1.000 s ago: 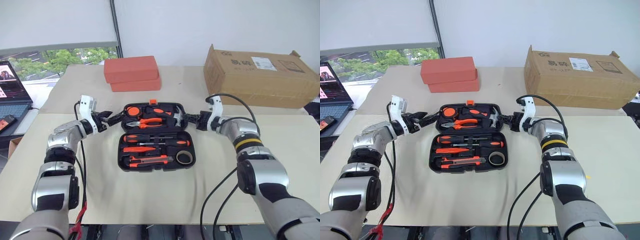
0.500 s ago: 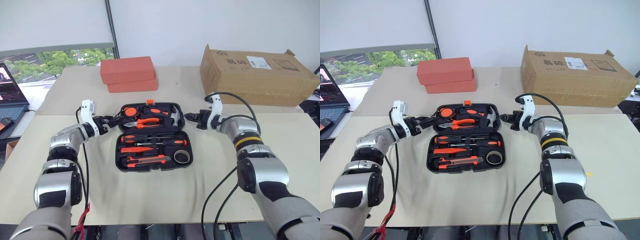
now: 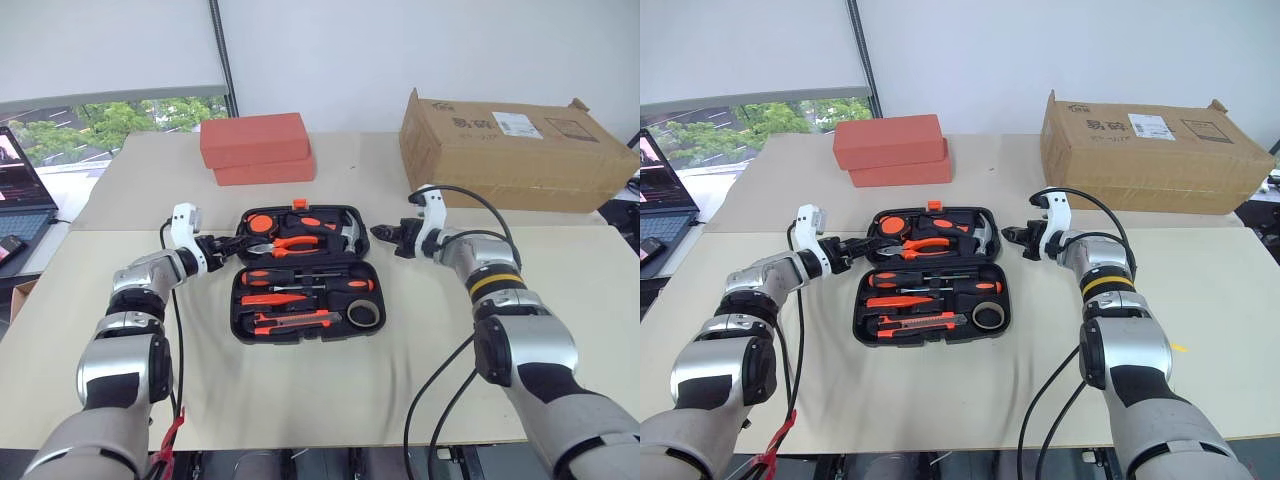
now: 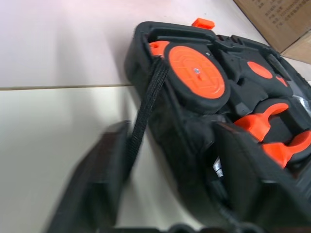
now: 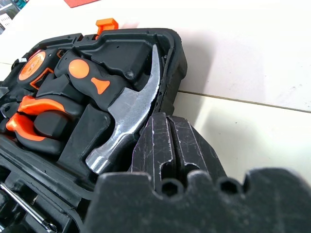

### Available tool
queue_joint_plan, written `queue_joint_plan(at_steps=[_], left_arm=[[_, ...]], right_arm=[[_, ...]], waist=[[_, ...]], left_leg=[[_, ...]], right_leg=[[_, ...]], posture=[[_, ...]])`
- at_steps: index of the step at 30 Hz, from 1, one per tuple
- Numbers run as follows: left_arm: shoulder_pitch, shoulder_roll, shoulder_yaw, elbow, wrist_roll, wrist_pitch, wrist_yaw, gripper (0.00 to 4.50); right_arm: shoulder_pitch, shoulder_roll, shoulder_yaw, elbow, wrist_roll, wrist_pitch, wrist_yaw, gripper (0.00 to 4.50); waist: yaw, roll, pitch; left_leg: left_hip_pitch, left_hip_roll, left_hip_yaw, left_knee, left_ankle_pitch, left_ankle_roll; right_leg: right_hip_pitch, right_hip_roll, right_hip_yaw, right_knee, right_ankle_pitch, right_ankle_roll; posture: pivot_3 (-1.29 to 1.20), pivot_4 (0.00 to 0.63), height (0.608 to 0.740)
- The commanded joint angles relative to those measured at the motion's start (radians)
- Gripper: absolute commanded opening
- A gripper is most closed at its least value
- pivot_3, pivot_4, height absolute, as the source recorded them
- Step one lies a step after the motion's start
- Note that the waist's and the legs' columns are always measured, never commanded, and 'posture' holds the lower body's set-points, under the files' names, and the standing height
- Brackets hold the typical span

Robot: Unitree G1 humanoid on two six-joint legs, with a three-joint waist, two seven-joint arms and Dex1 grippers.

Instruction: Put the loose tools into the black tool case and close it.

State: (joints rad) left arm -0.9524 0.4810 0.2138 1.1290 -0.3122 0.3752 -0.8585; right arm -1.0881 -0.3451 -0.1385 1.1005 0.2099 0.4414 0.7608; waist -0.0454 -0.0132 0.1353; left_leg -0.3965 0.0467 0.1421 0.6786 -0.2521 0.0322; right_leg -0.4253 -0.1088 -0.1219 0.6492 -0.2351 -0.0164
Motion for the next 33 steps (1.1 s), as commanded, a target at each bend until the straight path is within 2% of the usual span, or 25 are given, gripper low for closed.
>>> queue_joint_plan(at_steps=[1,3,9,10,11,14,24,27,30,33], left_arm=[[-0.036,0.005,0.02,0.014,0.005,-0.01,0.018,0.8],[-0.038,0.006,0.021,0.018,0.009,-0.013,0.016,0.1],[-0.033,0.003,0.024,0.015,0.013,-0.008,0.006,0.01],[-0.031,0.002,0.024,0.011,0.012,-0.005,0.003,0.0],[-0.029,0.001,0.024,0.007,0.011,-0.003,0.001,0.0],[-0.023,0.0,0.024,0.001,0.01,-0.001,-0.001,0.0],[-0.012,-0.006,0.026,0.001,0.01,-0.006,0.005,0.0],[-0.013,-0.008,0.027,0.006,0.011,-0.008,0.009,0.0],[-0.015,-0.01,0.027,0.007,0.011,-0.007,0.01,0.0],[-0.015,-0.012,0.026,0.008,0.012,-0.007,0.01,0.0]], right_arm=[[-0.012,-0.01,-0.012,-0.025,0.001,-0.034,-0.003,0.0],[-0.012,-0.012,-0.014,-0.026,0.003,-0.034,-0.002,0.0],[-0.007,-0.014,-0.038,-0.037,0.041,0.041,0.051,0.0],[-0.002,-0.015,-0.031,-0.045,0.035,0.054,0.064,0.6],[0.003,-0.015,-0.026,-0.051,0.03,0.063,0.069,0.8],[0.005,-0.016,-0.034,-0.063,0.028,0.101,0.049,1.86],[0.073,-0.034,-0.009,-0.217,0.044,0.27,0.142,1.86],[0.092,-0.034,-0.005,-0.261,0.054,0.309,0.15,1.16],[0.114,-0.039,0.009,-0.311,0.07,0.354,0.169,0.11],[0.133,-0.041,0.016,-0.353,0.084,0.386,0.176,0.04]], waist=[[0.0,0.0,0.0],[0.0,0.0,0.0],[-0.009,0.0,0.0],[-0.009,0.0,0.0],[-0.009,0.0,0.0],[-0.009,0.0,0.0],[-0.008,0.0,0.0],[-0.008,0.0,0.0],[-0.007,0.0,0.0],[-0.006,0.0,0.0]], left_leg=[[0.0,0.0,0.0,0.0,0.0,0.0],[0.001,0.0,0.0,0.0,0.0,0.0],[0.001,0.0,0.001,0.0,0.0,0.0],[0.001,0.0,0.001,0.0,0.0,-0.001],[0.001,0.0,0.001,0.0,0.0,-0.001],[0.001,0.0,0.001,0.0,0.0,-0.001],[0.001,0.0,0.001,-0.001,0.0,-0.001],[0.002,0.0,0.001,0.0,0.0,-0.001],[0.002,0.0,0.001,0.0,0.0,-0.001],[0.002,0.0,0.001,0.0,0.0,-0.001]], right_leg=[[0.0,0.0,0.0,0.0,0.0,0.0],[0.0,0.0,0.0,0.0,0.0,0.0],[0.0,0.0,0.001,0.0,0.0,0.0],[0.0,0.0,0.001,0.0,0.0,0.0],[0.0,0.0,0.001,0.0,0.0,0.0],[0.0,0.0,0.001,0.0,0.0,0.0],[0.0,0.0,0.001,0.0,0.0,0.0],[0.0,0.0,0.001,0.0,0.0,0.0],[0.0,0.0,0.001,0.0,0.0,0.0],[0.0,0.0,0.001,0.0,0.0,0.0]], posture=[[0.0,0.15,0.711],[0.0,0.15,0.711],[0.0,0.15,0.711],[0.0,0.15,0.711],[0.0,0.15,0.711],[0.0,0.15,0.711],[0.0,0.15,0.711],[0.0,0.15,0.711],[0.0,0.15,0.711],[0.0,0.15,0.711]])
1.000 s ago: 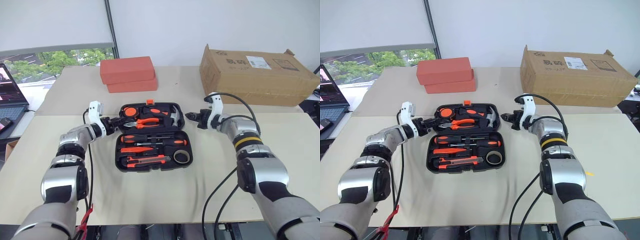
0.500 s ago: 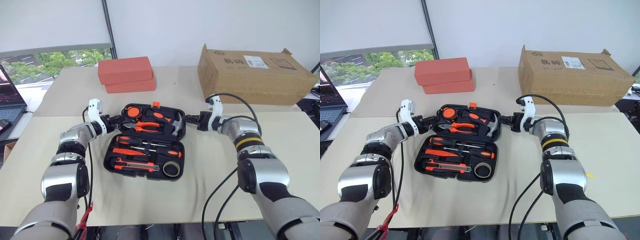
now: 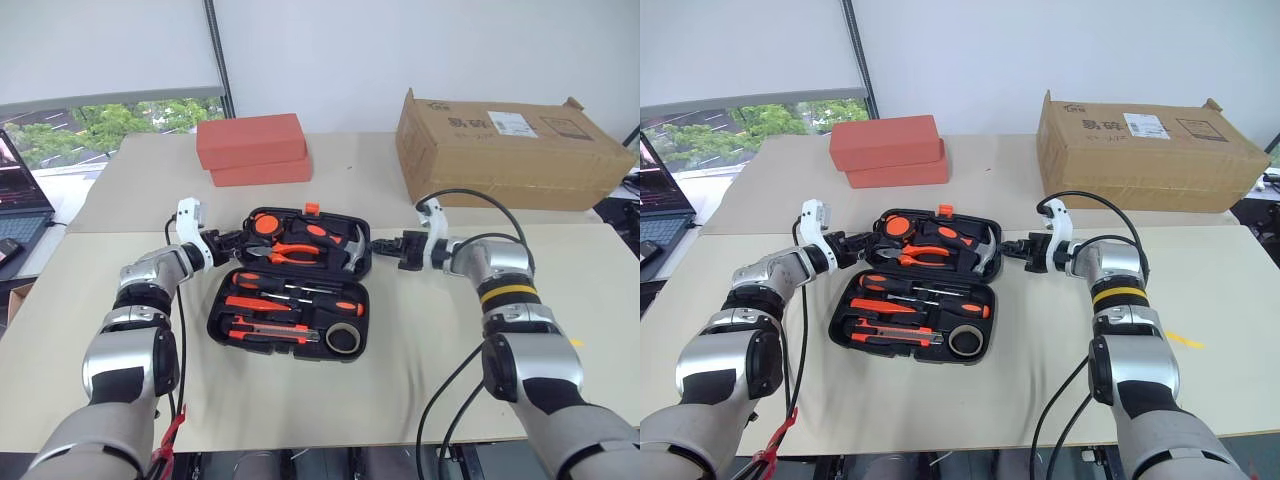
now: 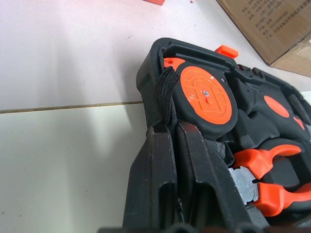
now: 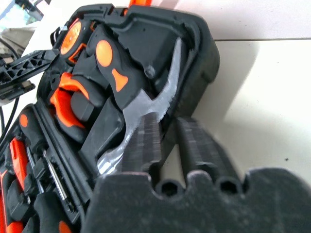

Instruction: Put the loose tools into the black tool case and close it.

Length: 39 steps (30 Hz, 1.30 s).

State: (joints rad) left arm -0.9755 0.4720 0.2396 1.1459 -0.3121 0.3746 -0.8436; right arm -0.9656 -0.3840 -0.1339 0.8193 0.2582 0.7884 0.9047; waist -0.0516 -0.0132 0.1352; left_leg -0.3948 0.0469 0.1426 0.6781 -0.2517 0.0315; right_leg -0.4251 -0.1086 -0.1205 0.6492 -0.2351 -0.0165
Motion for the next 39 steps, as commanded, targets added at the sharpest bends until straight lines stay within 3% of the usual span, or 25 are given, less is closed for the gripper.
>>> queue_joint_plan(at_steps=[1,11,24,39], left_arm=[[0.008,-0.004,0.0,-0.009,0.011,-0.003,-0.009,0.0],[0.048,-0.008,-0.016,-0.146,-0.019,0.096,-0.09,0.0],[0.281,0.006,-0.064,-0.728,-0.143,0.469,-0.093,0.0],[0.274,0.033,-0.072,-0.792,-0.178,0.517,-0.119,0.0]], right_arm=[[0.015,-0.001,0.012,-0.086,0.038,0.049,0.03,0.04],[-0.024,0.007,-0.045,-0.034,0.028,-0.032,-0.06,0.04],[-0.115,-0.054,-0.069,0.163,0.003,-0.222,-0.087,0.04],[-0.081,-0.062,-0.075,0.073,0.037,-0.253,-0.05,0.04]], waist=[[0.0,0.0,0.0],[0.003,0.0,0.0],[0.022,0.0,0.0],[0.025,0.0,0.0]], left_leg=[[0.0,0.0,0.0,0.0,0.0,0.0],[0.0,0.0,0.0,0.0,0.0,0.0],[-0.001,-0.002,-0.002,0.0,0.0,0.0],[0.0,-0.002,-0.001,0.0,0.0,0.001]], right_leg=[[0.0,0.0,0.0,0.0,0.0,0.0],[0.0,0.0,0.0,0.0,0.0,0.0],[0.001,-0.002,-0.001,0.0,0.0,0.0],[0.001,-0.003,-0.001,-0.001,0.0,0.0]], posture=[[0.0,0.15,0.711],[0.0,0.15,0.711],[0.0,0.15,0.711],[0.0,0.15,0.711]])
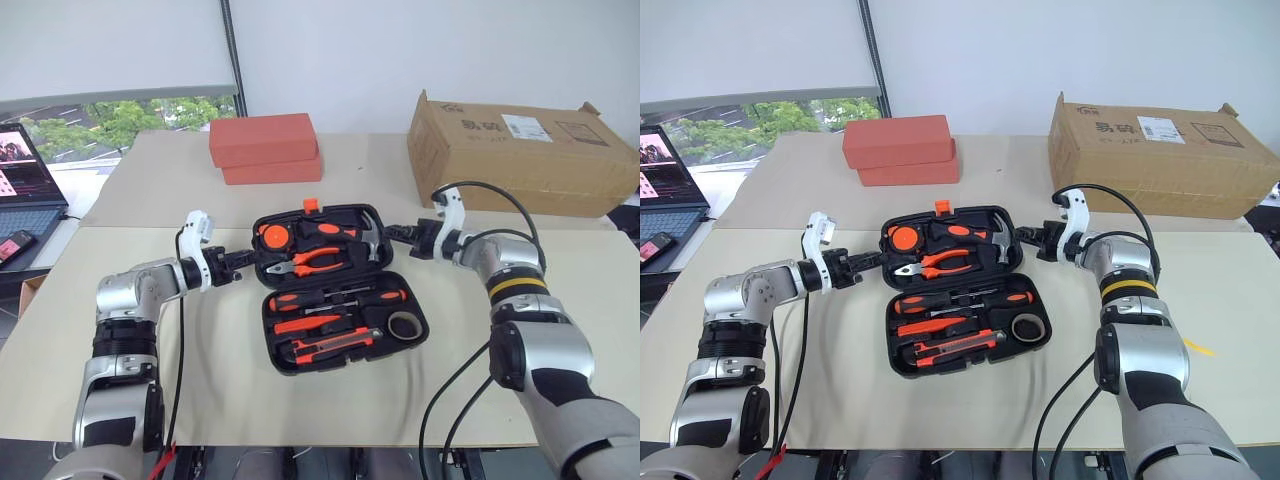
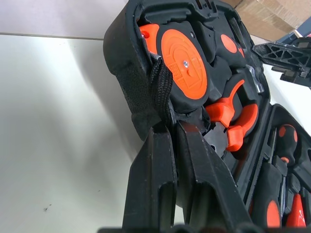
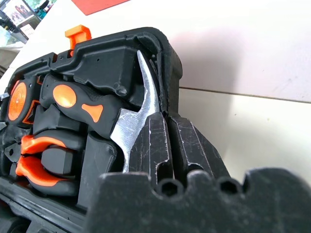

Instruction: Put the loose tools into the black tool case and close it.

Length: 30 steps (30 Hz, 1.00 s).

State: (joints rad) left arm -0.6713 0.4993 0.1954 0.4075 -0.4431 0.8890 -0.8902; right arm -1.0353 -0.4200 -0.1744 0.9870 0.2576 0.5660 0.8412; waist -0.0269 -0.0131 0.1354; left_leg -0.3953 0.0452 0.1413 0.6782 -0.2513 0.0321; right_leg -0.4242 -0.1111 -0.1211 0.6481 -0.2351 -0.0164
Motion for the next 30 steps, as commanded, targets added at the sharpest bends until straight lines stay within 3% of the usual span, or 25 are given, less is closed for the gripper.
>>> queue_joint_plan(at_steps=[1,6,9,14,17,30], left_arm=[[-0.031,0.008,-0.033,-0.052,-0.046,-0.001,-0.077,0.0],[-0.044,0.0,-0.036,-0.034,-0.015,-0.14,-0.081,0.0],[-0.033,-0.009,-0.053,-0.031,0.039,-0.349,-0.093,0.0],[-0.042,-0.026,-0.026,-0.02,0.03,-0.455,-0.083,0.0],[-0.031,-0.001,-0.09,-0.021,0.1,-0.603,-0.145,0.0],[0.044,0.048,-0.162,0.06,0.244,-1.209,-0.286,0.0]], right_arm=[[-0.006,-0.026,-0.035,-0.107,0.04,-0.026,0.019,0.04],[0.044,-0.031,-0.037,-0.194,0.051,-0.051,0.047,0.04],[0.088,-0.024,-0.048,-0.254,0.061,-0.127,0.068,0.04],[0.141,-0.015,-0.072,-0.308,0.095,-0.235,0.114,0.04],[0.156,-0.008,-0.088,-0.316,0.114,-0.28,0.128,0.04],[0.397,-0.042,-0.009,-0.467,0.074,-0.752,0.42,0.04]], waist=[[0.0,0.0,0.0],[0.005,0.0,0.0],[0.007,0.0,0.0],[0.005,0.0,0.001],[0.002,0.0,0.001],[0.01,0.0,0.002]], left_leg=[[0.0,0.0,0.0,0.0,0.0,0.0],[0.0,0.0,0.0,0.0,0.0,0.0],[-0.001,0.0,0.0,0.0,0.0,0.0],[-0.001,0.0,0.0,0.0,0.0,0.0],[-0.001,0.001,0.001,0.0,0.0,0.0],[-0.002,0.001,0.001,-0.001,0.0,0.0]], right_leg=[[0.0,0.0,0.0,0.0,0.0,0.0],[0.0,0.0,0.0,0.0,0.0,0.0],[-0.001,0.0,0.0,0.0,0.0,0.0],[-0.001,0.001,0.0,-0.001,0.0,0.0],[-0.002,0.001,0.0,-0.001,0.0,0.0],[-0.002,0.002,-0.001,-0.001,0.0,0.0]], posture=[[0.0,0.15,0.711],[0.0,0.15,0.711],[0.0,0.15,0.711],[0.0,0.15,0.711],[0.0,0.15,0.711],[0.0,0.15,0.711]])
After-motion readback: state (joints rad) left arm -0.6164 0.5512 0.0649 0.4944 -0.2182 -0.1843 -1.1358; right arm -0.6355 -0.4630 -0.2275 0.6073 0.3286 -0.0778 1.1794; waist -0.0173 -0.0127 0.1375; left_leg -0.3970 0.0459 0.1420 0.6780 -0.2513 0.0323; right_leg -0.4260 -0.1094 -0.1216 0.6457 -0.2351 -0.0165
